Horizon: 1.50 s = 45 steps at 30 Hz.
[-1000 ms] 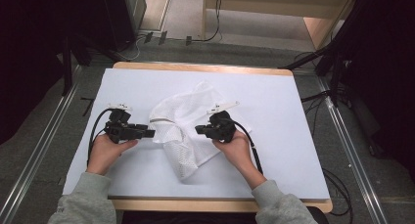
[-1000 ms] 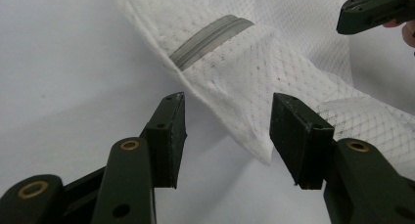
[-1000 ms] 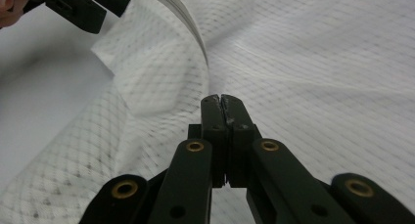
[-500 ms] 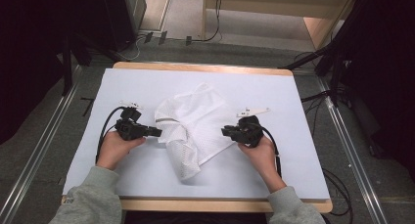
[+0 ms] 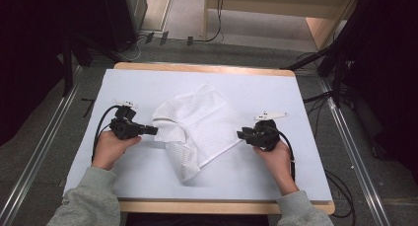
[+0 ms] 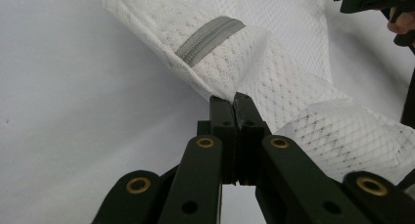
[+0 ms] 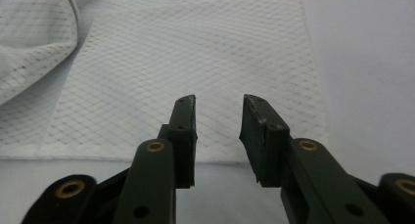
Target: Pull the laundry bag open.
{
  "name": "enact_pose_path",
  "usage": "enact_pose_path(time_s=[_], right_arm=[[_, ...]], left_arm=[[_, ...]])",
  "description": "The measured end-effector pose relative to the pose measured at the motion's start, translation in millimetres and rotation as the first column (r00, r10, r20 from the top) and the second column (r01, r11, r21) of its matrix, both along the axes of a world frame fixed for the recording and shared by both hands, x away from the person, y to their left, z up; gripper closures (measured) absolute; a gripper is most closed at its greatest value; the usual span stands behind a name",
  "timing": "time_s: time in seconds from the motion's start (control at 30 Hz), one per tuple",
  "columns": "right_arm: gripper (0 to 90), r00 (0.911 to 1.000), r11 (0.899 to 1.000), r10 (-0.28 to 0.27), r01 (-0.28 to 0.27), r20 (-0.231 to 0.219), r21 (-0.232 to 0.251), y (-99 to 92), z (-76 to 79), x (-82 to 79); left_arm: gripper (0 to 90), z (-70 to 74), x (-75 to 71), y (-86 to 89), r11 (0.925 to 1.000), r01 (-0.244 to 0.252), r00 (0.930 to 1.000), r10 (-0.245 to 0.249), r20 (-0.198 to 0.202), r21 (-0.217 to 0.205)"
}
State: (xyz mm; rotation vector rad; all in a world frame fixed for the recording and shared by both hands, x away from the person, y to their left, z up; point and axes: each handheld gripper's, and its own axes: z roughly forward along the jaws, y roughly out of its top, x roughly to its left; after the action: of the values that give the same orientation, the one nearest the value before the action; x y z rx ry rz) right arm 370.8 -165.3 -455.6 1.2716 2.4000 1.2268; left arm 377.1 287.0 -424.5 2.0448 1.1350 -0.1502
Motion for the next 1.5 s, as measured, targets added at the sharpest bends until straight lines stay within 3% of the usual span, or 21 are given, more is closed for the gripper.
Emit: enact_pose_path(time_s=[0.4, 0.83, 0.93, 1.03, 1.13, 1.27, 1.5], right_arm=[[64.8, 0.9959, 0.996, -0.09, 0.09, -0.001, -0.015, -23.1, -5.1, 6.8], [63.8, 0.9918, 0.991, -0.124, 0.122, -0.031, -0.056, -21.1, -19.3, 22.2], [68.5, 0.9923, 0.991, -0.122, 0.121, -0.017, -0.058, -18.2, -20.4, 23.9], [78.7, 0.992, 0.987, -0.126, 0.126, 0.007, -0.099, -13.4, -20.1, 23.2], [89.6, 0.994, 0.99, -0.107, 0.105, -0.021, -0.094, -11.0, -18.9, 26.7], [90.0, 0.9906, 0.989, -0.124, 0.119, -0.057, -0.091, -11.0, -15.6, 34.1], [90.0, 0.9886, 0.989, -0.142, 0.139, -0.05, -0.054, -21.4, -11.2, 53.6]], left_arm=[[90.0, 1.8, -1.9, 16.1, 1.0, -0.009, 1.0, 0.009, 0.003, -0.002], [90.0, -3.0, -1.0, 25.3, 0.9999, -0.014, 0.9998, 0.014, -0.012, -0.001], [90.0, -4.0, -0.9, 26.0, 0.9998, -0.018, 0.9997, 0.018, -0.016, -0.007], [90.0, -4.5, -1.5, 27.3, 0.9998, -0.021, 0.9997, 0.021, -0.016, -0.005], [90.0, -4.6, -2.9, 29.0, 0.9998, -0.02, 0.9997, 0.02, -0.012, -0.009], [90.0, -4.5, -7.1, 32.2, 0.9994, -0.028, 0.9995, 0.028, -0.012, -0.018], [90.0, -6.1, -14.3, 36.9, 0.9991, -0.038, 0.9991, 0.038, -0.019, -0.017]])
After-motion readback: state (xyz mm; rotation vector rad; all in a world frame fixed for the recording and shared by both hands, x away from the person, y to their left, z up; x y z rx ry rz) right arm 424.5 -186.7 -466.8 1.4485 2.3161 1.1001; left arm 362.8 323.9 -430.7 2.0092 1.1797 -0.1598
